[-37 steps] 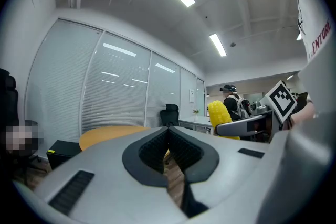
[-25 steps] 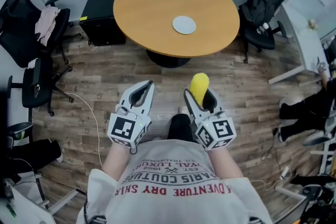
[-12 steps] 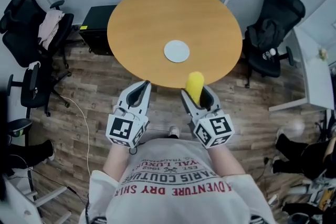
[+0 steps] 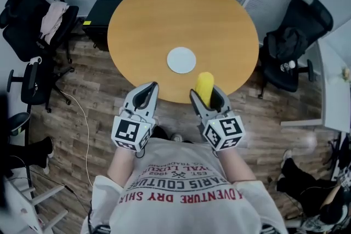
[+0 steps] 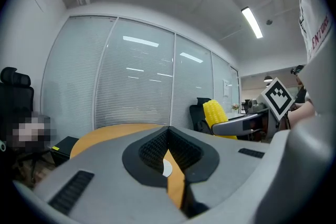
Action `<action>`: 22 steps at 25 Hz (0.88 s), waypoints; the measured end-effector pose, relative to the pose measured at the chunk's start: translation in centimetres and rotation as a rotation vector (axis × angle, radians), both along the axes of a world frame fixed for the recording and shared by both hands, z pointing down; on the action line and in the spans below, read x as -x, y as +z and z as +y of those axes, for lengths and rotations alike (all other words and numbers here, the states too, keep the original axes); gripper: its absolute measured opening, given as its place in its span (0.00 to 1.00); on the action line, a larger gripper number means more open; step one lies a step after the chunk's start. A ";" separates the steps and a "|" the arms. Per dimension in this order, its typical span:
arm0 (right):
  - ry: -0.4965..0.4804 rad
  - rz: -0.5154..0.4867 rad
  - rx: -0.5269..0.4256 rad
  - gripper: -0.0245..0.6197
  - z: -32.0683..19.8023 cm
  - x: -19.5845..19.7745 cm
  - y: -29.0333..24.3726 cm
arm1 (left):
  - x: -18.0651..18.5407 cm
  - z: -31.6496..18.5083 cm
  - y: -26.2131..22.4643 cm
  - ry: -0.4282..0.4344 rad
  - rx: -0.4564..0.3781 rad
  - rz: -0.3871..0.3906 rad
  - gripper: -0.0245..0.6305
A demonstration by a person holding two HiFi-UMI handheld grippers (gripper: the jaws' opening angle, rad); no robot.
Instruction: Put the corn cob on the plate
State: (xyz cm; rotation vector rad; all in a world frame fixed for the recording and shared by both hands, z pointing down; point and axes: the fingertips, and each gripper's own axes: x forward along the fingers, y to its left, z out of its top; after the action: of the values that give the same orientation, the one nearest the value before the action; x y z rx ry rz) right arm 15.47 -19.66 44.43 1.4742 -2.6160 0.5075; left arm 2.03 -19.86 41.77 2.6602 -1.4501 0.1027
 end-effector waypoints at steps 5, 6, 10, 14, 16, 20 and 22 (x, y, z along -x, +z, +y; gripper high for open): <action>0.016 0.008 0.059 0.45 -3.9 0.2 1.9 | -0.2 -4.7 0.9 0.031 0.017 0.003 0.09; 0.021 0.013 0.066 0.45 -4.9 0.4 2.2 | -0.1 -5.9 1.1 0.041 0.018 0.004 0.09; 0.058 0.024 0.102 0.45 -9.1 1.4 3.3 | 0.7 -10.7 1.6 0.089 0.021 0.006 0.09; 0.096 0.016 0.138 0.45 -13.1 2.3 4.3 | 1.1 -15.4 1.6 0.138 0.021 0.025 0.09; 0.107 0.028 0.170 0.45 -14.7 2.7 5.5 | 1.2 -17.3 2.2 0.160 0.028 0.023 0.09; 0.139 0.074 0.279 0.45 -17.2 3.0 9.4 | 1.6 -20.2 4.3 0.189 0.055 0.017 0.09; 0.157 0.080 0.344 0.45 -18.1 2.9 11.4 | 1.7 -21.2 5.5 0.199 0.070 0.011 0.09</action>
State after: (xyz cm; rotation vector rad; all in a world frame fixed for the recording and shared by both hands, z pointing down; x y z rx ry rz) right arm 12.57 -37.76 55.87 1.5498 -2.2225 0.8464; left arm 0.34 -41.08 47.31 2.7345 -1.1531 0.1518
